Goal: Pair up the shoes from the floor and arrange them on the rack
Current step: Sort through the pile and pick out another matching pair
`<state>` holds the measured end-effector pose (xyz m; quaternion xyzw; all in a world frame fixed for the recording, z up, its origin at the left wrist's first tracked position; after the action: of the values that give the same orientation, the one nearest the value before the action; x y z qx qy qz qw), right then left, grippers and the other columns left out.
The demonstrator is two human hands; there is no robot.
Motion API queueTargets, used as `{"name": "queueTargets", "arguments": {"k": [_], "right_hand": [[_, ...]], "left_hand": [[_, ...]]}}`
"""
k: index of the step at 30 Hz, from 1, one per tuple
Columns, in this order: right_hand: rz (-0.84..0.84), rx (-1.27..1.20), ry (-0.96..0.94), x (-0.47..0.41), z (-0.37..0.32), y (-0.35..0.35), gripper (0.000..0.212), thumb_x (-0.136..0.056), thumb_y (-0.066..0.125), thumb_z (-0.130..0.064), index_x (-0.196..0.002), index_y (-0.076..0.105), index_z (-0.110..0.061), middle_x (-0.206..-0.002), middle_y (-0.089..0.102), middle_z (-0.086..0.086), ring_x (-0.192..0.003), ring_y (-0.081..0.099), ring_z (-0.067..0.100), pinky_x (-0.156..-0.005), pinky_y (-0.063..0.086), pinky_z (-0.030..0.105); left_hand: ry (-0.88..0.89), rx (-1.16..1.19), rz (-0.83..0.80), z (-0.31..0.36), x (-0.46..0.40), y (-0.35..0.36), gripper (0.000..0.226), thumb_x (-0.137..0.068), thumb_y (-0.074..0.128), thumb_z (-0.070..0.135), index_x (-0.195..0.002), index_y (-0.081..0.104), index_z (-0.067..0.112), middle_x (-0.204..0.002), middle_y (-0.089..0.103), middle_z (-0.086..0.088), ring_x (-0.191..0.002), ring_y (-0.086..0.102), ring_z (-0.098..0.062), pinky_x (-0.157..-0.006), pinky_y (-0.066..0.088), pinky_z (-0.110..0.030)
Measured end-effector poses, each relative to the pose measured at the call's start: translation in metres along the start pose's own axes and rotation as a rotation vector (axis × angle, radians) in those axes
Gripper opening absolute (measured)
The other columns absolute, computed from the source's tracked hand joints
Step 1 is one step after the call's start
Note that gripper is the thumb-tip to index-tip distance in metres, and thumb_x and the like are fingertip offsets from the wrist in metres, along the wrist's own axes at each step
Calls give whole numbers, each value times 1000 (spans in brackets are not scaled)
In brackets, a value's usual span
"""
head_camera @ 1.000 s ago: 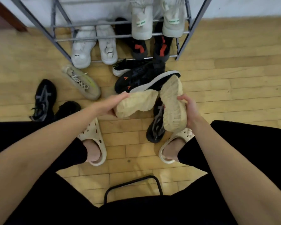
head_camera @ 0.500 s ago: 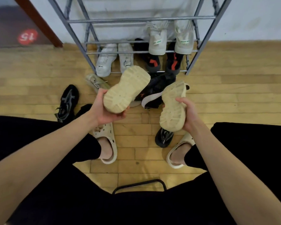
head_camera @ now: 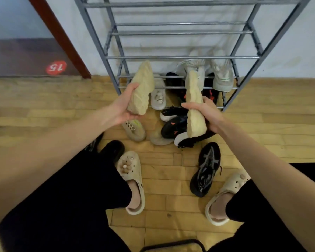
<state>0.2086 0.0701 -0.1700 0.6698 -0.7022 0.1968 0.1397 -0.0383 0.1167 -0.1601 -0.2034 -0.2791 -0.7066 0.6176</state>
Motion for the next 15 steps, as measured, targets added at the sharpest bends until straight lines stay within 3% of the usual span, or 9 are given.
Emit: {"name": "queueTargets", "arguments": {"k": [4, 7, 9, 11, 15], "right_hand": [[-2, 51, -33, -31, -11, 25, 86, -74, 80, -35, -144, 35, -14, -128, 56, 3, -107, 60, 18, -82, 53, 32], [103, 204, -64, -62, -15, 45, 99, -74, 77, -45, -150, 20, -19, -149, 36, 8, -134, 39, 27, -107, 40, 43], [187, 344, -54, -82, -21, 58, 102, -76, 71, -51, -152, 13, -18, -153, 20, 16, -141, 24, 36, -113, 30, 50], [244, 458, -47, -101, -30, 69, 98, -80, 66, -53, -152, 10, -15, -151, 16, 22, -139, 22, 42, -113, 28, 53], [300, 743, -124, -145, -55, 85, 80, -88, 56, -47, -149, 16, -15, -148, 15, 28, -135, 23, 49, -112, 25, 53]], "left_hand": [[93, -370, 117, 19, -25, -12, 63, -92, 52, 52, -145, 37, 21, -144, 48, -5, -129, 47, -28, -97, 41, -40], [288, -749, 162, 30, -49, -24, 62, -95, 43, 55, -147, 37, 21, -143, 49, -2, -129, 47, -25, -98, 38, -30], [346, -915, 215, 37, -65, -34, 73, -90, 38, 67, -146, 36, 21, -143, 49, -4, -129, 48, -29, -103, 41, -37], [360, -1041, 294, 42, -83, -42, 86, -81, 31, 77, -144, 37, 18, -142, 50, -9, -127, 47, -36, -102, 43, -46], [281, -1233, 486, 57, -123, -48, 76, -93, 27, 66, -144, 32, 10, -142, 46, -19, -126, 45, -42, -98, 40, -46]]}}
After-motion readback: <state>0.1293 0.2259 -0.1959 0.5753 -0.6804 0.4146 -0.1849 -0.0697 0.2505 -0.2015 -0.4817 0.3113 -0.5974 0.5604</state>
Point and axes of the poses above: each hand's wrist, its own x-axis away from the middle knuckle, its own y-axis out of the palm, z = x × y, the point moved 4 cm from there along -x, towards the middle knuckle
